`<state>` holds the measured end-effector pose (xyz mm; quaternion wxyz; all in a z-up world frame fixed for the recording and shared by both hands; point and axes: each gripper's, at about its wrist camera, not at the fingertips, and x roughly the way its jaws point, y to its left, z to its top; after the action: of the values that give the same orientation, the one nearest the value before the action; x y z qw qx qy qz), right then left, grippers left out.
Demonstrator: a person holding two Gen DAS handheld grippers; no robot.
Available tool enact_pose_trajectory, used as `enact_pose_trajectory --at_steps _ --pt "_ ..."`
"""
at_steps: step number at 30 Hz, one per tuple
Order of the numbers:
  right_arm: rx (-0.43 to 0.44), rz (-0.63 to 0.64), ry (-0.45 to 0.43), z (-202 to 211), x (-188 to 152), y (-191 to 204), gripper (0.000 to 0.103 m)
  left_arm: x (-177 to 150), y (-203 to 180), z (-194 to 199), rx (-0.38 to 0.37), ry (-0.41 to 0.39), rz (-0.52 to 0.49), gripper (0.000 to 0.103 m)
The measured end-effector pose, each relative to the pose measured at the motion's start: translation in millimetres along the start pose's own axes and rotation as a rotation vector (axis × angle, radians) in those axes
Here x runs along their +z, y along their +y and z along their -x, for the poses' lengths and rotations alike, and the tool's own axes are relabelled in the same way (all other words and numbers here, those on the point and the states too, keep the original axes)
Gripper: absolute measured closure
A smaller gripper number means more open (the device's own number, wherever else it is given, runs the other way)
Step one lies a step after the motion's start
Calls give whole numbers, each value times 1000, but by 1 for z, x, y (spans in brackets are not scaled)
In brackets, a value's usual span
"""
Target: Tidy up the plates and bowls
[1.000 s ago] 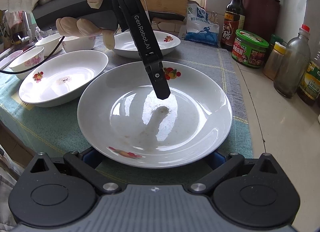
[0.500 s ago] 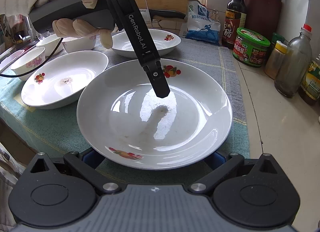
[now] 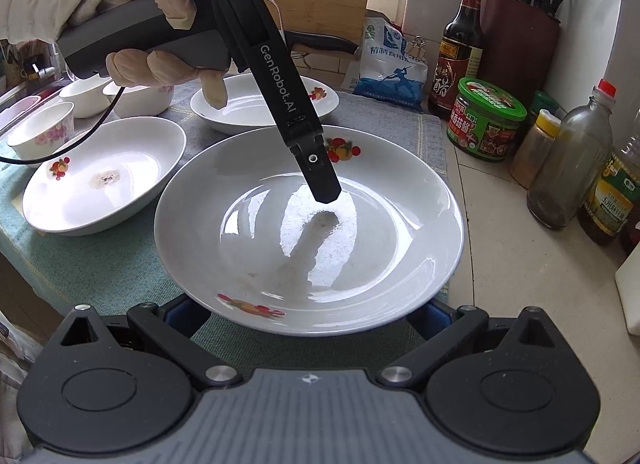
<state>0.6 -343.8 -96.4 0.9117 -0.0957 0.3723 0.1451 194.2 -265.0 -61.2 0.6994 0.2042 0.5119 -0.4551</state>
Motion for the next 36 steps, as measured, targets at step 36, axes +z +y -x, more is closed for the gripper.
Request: enact_pose_trajectory --at_steps 36 --pt "-7 -29 47 -43 13 -46 0 38 20 -36 40 -55 10 33"
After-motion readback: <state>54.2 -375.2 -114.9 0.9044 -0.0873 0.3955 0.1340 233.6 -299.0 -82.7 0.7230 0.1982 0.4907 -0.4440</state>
